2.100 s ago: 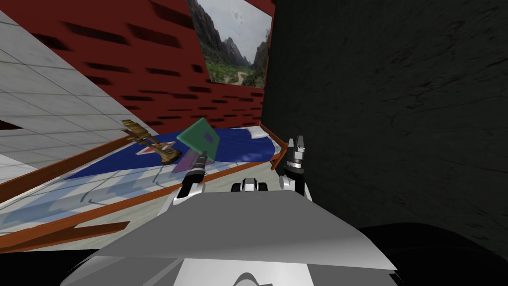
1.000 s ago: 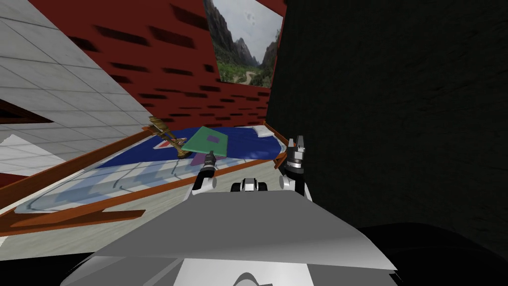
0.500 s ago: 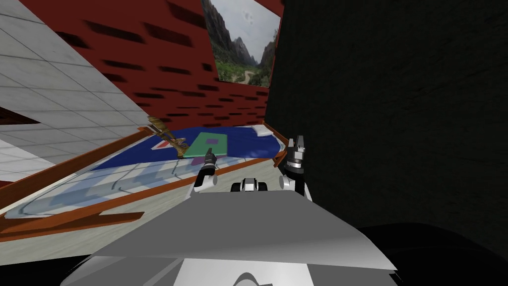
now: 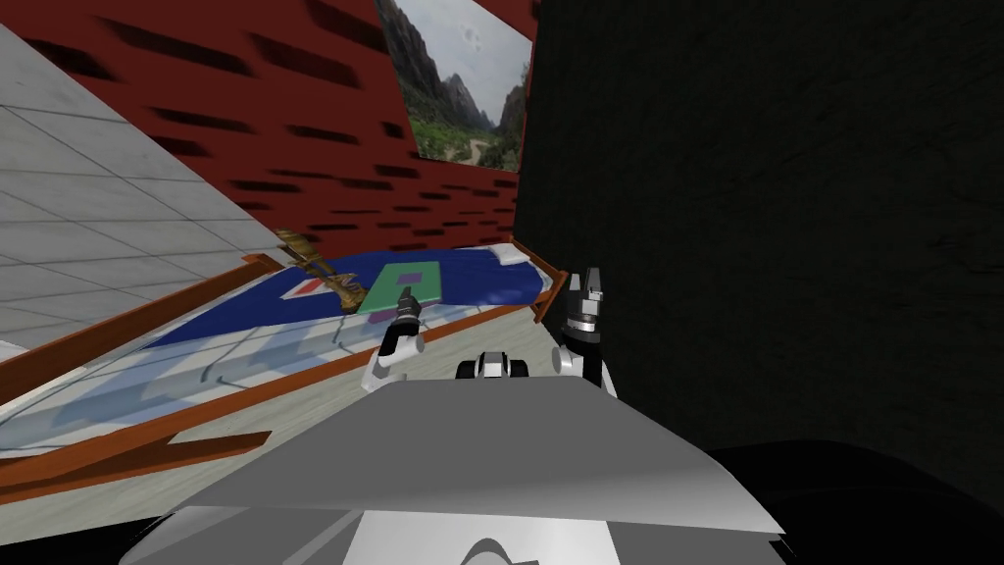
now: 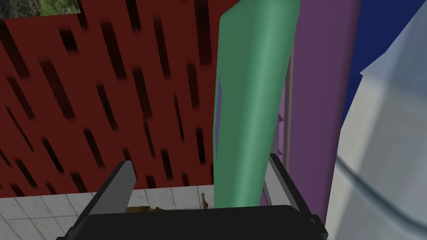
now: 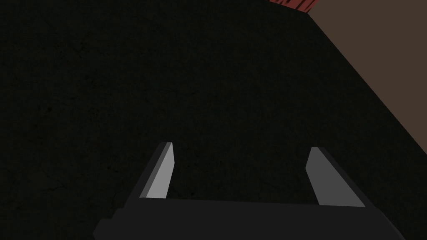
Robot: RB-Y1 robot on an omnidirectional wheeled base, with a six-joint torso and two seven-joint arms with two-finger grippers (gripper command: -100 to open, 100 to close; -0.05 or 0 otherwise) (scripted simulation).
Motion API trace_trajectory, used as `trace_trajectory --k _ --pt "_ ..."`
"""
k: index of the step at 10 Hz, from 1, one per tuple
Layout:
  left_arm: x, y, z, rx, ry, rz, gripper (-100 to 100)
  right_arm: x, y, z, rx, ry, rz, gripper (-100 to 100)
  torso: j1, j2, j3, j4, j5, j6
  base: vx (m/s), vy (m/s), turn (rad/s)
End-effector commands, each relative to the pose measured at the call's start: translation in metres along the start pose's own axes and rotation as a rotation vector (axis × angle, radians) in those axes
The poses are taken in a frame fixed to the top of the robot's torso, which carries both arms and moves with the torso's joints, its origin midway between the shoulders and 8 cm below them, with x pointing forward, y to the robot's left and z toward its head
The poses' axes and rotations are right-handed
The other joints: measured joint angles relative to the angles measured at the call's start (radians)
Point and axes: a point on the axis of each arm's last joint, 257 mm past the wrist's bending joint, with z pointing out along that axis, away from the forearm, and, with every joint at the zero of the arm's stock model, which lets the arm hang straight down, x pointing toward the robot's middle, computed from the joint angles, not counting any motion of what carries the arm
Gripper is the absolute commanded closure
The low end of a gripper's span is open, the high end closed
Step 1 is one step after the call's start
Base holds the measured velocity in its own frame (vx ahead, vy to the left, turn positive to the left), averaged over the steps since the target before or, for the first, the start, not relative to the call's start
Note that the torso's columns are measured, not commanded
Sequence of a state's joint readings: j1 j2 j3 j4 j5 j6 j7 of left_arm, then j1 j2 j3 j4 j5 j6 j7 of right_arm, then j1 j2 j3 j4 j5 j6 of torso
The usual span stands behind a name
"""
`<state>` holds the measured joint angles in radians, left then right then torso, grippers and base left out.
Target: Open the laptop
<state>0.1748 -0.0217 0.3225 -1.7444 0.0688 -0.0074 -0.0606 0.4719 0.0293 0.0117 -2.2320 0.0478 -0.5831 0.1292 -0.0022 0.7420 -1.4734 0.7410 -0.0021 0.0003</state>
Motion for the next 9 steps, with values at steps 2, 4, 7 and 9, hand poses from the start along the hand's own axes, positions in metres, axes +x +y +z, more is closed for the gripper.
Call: trace_trajectory --k 2,4,7,9 --pt "-0.018 -0.019 0.025 0.008 -0.048 -0.007 -100 0.0 0.0 0.0 0.0 0.0 0.0 0 0.0 -0.003 -0.002 -0.001 0.0 0.0 -0.092 -0.014 -0.143" --pt "-0.024 -0.026 0.034 0.01 -0.066 -0.014 -100 0.0 0.0 0.0 0.0 0.0 0.0 0 0.001 -0.004 -0.002 -0.002 0.001 -0.001 -0.072 -0.019 -0.091" --pt "-0.029 -0.026 0.038 -0.001 -0.078 -0.015 0 0.0 0.0 0.0 0.0 0.0 0.0 0 0.001 -0.004 -0.002 -0.002 0.001 -0.001 -0.057 -0.017 -0.081" --pt "-0.029 -0.023 0.037 -0.008 -0.077 -0.016 0 0.0 0.0 0.0 0.0 0.0 0.0 0 0.002 -0.005 -0.003 -0.002 0.001 0.0 -0.003 -0.001 0.0"
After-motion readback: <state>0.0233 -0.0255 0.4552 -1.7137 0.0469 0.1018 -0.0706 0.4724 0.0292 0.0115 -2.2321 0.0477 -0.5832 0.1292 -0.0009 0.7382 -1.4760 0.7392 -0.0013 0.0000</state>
